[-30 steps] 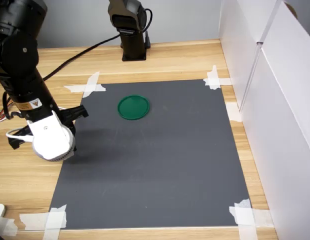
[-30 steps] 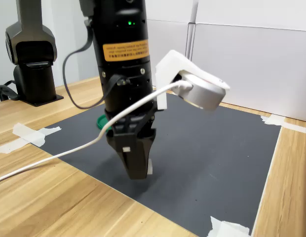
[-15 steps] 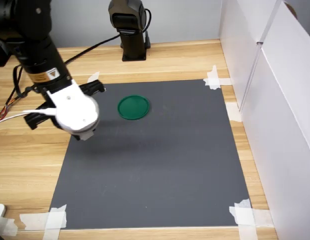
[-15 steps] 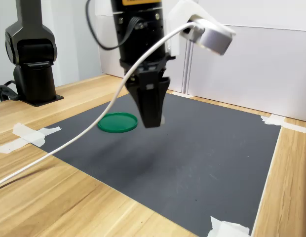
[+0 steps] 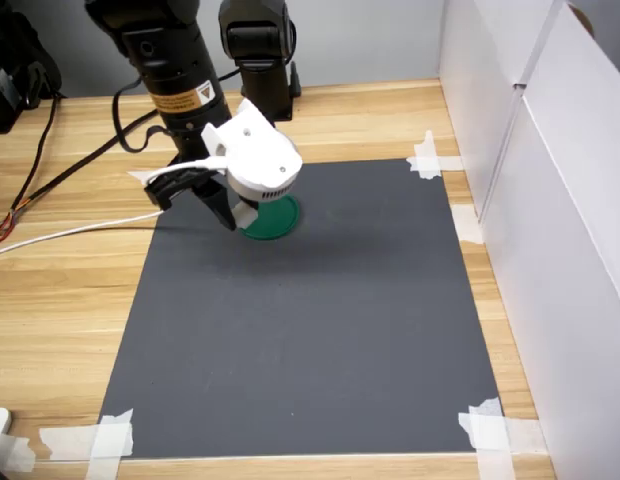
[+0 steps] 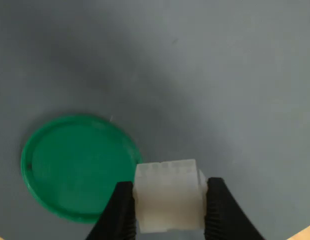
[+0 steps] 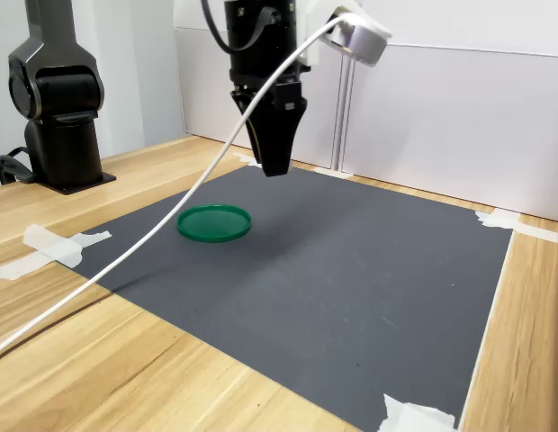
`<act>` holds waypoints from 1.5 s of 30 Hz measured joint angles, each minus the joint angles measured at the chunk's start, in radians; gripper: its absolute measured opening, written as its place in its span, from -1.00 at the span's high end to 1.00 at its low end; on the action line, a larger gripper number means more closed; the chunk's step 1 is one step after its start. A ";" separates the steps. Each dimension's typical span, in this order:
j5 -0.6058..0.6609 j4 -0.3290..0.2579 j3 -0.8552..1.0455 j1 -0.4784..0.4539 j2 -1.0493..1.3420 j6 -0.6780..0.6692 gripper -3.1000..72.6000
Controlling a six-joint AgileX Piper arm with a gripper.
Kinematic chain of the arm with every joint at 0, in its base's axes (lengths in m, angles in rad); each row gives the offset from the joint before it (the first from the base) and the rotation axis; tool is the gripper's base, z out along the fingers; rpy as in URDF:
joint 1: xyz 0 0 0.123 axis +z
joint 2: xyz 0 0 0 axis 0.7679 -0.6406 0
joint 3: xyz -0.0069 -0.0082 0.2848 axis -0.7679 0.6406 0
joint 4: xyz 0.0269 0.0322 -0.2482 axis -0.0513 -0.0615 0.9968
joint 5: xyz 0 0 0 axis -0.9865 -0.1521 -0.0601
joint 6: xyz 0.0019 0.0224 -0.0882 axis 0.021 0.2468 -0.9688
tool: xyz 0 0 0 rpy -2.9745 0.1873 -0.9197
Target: Grasp a white terminal and put it in the green lid.
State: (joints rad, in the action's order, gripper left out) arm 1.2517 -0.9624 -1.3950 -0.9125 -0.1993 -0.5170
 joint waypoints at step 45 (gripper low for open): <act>-0.296 0.112 0.428 0.067 0.118 -0.069 -0.76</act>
State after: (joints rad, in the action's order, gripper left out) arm 0.9553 -0.8499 -0.9666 -0.8459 -0.0815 -0.5862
